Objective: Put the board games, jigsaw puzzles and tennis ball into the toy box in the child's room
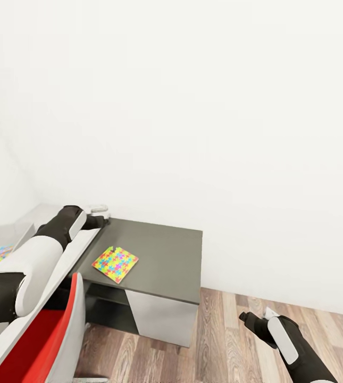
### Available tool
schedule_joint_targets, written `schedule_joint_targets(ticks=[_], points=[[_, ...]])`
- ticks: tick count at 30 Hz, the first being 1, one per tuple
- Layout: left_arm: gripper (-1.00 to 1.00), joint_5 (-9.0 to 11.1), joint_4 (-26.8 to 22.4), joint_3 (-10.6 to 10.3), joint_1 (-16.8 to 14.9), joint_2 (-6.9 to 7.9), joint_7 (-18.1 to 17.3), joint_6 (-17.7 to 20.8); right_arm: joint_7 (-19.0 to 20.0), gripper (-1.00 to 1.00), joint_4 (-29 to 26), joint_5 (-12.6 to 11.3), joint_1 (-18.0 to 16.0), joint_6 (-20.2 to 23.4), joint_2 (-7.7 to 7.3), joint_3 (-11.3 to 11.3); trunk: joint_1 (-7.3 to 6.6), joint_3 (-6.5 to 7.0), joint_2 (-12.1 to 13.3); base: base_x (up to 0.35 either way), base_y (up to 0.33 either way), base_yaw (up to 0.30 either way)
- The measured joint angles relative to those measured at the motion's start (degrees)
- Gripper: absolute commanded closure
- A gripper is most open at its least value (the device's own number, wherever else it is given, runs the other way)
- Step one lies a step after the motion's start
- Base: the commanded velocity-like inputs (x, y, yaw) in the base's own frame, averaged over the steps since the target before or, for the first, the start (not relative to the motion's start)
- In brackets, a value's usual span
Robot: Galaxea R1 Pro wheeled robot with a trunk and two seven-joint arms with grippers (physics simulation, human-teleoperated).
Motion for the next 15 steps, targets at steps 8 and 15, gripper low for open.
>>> schedule_joint_targets(ticks=[8,15], points=[[-1.00,-0.06,0.00,-0.06,0.01,0.00,-2.41,-0.11,0.17,-1.00,0.13,0.06,0.00,-0.10,-0.01,-0.02,0.00,-0.74,0.00,0.000,0.000,0.061],[-1.00,-0.04,0.00,-0.17,0.01,0.00,-2.58,-0.16,0.18,-1.00,0.13,0.00,0.01,-0.17,0.00,-0.02,0.00,-1.39,0.00,0.000,0.000,0.061]])
